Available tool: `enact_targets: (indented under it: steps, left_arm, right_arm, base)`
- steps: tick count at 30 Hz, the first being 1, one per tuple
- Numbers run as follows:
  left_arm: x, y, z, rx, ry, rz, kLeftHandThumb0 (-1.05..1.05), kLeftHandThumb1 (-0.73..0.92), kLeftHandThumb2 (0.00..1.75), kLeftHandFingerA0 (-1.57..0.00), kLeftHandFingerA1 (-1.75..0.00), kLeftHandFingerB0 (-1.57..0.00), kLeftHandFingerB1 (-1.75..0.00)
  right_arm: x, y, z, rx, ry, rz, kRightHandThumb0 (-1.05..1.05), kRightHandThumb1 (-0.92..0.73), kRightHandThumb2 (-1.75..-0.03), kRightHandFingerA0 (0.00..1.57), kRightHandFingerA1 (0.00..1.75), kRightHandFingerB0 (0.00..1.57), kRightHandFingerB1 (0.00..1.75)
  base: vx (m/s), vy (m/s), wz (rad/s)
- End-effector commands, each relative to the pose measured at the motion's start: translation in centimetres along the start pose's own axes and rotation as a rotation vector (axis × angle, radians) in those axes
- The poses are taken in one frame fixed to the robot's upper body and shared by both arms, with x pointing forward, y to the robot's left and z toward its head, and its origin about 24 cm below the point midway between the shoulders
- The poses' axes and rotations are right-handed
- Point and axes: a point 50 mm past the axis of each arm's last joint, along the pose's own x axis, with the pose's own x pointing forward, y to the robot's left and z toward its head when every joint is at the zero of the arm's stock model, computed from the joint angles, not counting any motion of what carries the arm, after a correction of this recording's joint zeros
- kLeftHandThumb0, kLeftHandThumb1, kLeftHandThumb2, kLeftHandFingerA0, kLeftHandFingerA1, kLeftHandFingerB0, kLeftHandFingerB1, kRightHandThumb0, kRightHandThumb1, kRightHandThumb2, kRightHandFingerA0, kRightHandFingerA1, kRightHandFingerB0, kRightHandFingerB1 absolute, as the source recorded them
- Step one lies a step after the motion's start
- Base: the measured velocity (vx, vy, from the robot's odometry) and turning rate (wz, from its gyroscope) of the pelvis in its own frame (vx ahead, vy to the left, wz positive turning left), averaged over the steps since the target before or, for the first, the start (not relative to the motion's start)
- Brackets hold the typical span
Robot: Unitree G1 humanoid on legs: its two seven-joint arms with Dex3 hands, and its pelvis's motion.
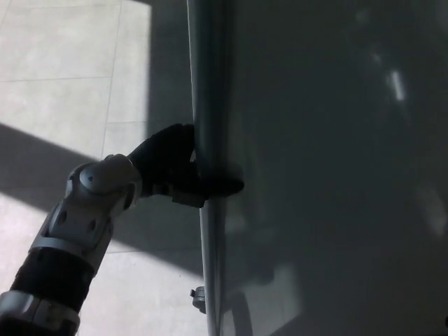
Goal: A white board is being place on the right hand side and parallel to the robot and the robot uses its left hand to grab on the leftside of the whiteboard and drag the whiteboard from the right hand side to the left hand side
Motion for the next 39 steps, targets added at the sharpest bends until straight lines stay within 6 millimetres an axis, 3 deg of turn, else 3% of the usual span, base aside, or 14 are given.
enact_targets:
  steps: [1, 2, 8, 10, 15, 17, 21, 22, 27, 29, 31, 33, 34, 39]
  left_arm:
    - [-2.8, 2.0, 0.6, -0.019, 0.055, -0.180, -0.19, 0.71, 0.61, -1.02, -0.73, -0.93, -0.80]
    - [-3.7, 2.4, 0.0, -0.046, 0.058, -0.170, -0.12, 0.74, 0.62, -0.97, -0.85, -0.97, -0.84]
    - [-4.7, 2.9, -0.5, -0.040, 0.068, -0.170, -0.07, 0.74, 0.62, -0.97, -0.83, -0.96, -0.81]
    - [-6.2, 4.1, -1.8, -0.146, 0.119, -0.151, -0.13, 0.73, 0.61, -1.01, -0.80, -0.96, -0.81]
    - [-8.0, 5.0, -2.7, -0.159, 0.096, -0.157, -0.09, 0.77, 0.63, -1.03, -0.76, -0.97, -0.76]
    - [-10.2, 6.3, -3.8, -0.170, 0.128, -0.139, -0.16, 0.75, 0.63, -0.98, -0.77, -0.95, -0.67]
    - [-10.6, 6.6, -4.1, -0.180, 0.130, -0.143, -0.16, 0.75, 0.63, -0.98, -0.77, -0.95, -0.67]
    - [-13.0, 7.8, -5.0, -0.188, 0.179, -0.058, -0.19, 0.72, 0.62, -0.97, -0.77, -0.97, -0.67]
    - [-13.3, 8.0, -5.2, -0.190, 0.180, -0.056, -0.19, 0.72, 0.62, -0.97, -0.77, -0.97, -0.67]
    - [-16.8, 9.2, -6.1, -0.245, 0.171, 0.021, -0.05, 0.78, 0.63, -0.96, -0.77, -0.96, -0.69]
    - [-17.2, 9.3, -6.2, -0.242, 0.170, 0.033, -0.05, 0.78, 0.63, -0.96, -0.77, -0.96, -0.69]
    - [-18.5, 9.6, -6.1, -0.248, 0.167, 0.053, -0.07, 0.83, 0.67, -0.84, -0.93, -0.87, -0.82]
    - [-19.3, 9.8, -5.9, -0.250, 0.169, 0.067, -0.02, 0.87, 0.66, -0.74, -1.10, -0.81, -0.92]
    - [-21.1, 10.4, -5.3, -0.248, 0.168, 0.089, -0.03, 0.90, 0.68, -0.71, -1.21, -0.76, -0.99]
  right_arm:
    - [-0.1, -0.9, 0.5, -0.020, -0.015, -0.016, -0.75, -0.76, -0.65, 0.78, 1.21, 0.45, 0.77]
    - [-0.1, -0.7, 0.6, -0.053, -0.012, -0.016, -0.77, -0.77, -0.63, 0.77, 1.19, 0.47, 0.77]
    - [0.0, -0.6, 0.6, -0.045, -0.015, -0.012, -0.76, -0.77, -0.66, 0.79, 1.19, 0.47, 0.78]
    - [0.0, -0.6, 0.6, -0.043, -0.016, -0.011, -0.74, -0.76, -0.66, 0.78, 1.21, 0.51, 0.81]
    - [0.1, -0.6, 0.8, -0.059, -0.013, -0.008, -0.76, -0.76, -0.66, 0.79, 1.21, 0.51, 0.82]
    - [0.0, -0.6, 0.8, -0.052, -0.017, -0.003, -0.77, -0.76, -0.65, 0.80, 1.21, 0.51, 0.83]
    - [0.0, -0.7, 0.7, -0.052, -0.015, -0.004, -0.77, -0.76, -0.65, 0.80, 1.21, 0.51, 0.83]
    - [0.0, -0.7, 0.8, -0.069, -0.012, -0.008, -0.75, -0.77, -0.64, 0.75, 1.20, 0.52, 0.82]
    - [0.0, -0.8, 0.7, -0.071, -0.010, -0.008, -0.75, -0.77, -0.64, 0.75, 1.20, 0.52, 0.82]
    - [-0.1, -0.7, 0.6, -0.073, -0.007, -0.011, -0.78, -0.75, -0.62, 0.75, 1.21, 0.53, 0.83]
    - [-0.1, -0.7, 0.6, -0.071, -0.007, -0.012, -0.78, -0.75, -0.62, 0.75, 1.21, 0.53, 0.83]
    - [-0.1, -0.6, 0.5, -0.071, -0.004, -0.015, -0.76, -0.76, -0.65, 0.77, 1.22, 0.53, 0.82]
    - [-0.1, -0.6, 0.5, -0.064, -0.004, -0.014, -0.76, -0.75, -0.63, 0.76, 1.23, 0.55, 0.85]
    - [-0.1, -0.6, 0.4, -0.066, -0.009, -0.004, -0.77, -0.76, -0.68, 0.79, 1.26, 0.54, 0.87]
  base:
    - [0.00, 0.000, 0.00]
    - [0.00, 0.000, 0.00]
    - [0.00, 0.000, 0.00]
    - [0.00, 0.000, 0.00]
    - [0.00, 0.000, 0.00]
    - [0.00, 0.000, 0.00]
    - [0.00, 0.000, 0.00]
    - [0.00, 0.000, 0.00]
    - [0.00, 0.000, 0.00]
    - [0.00, 0.000, 0.00]
    - [0.00, 0.000, 0.00]
    - [0.00, 0.000, 0.00]
    - [0.00, 0.000, 0.00]
    - [0.00, 0.000, 0.00]
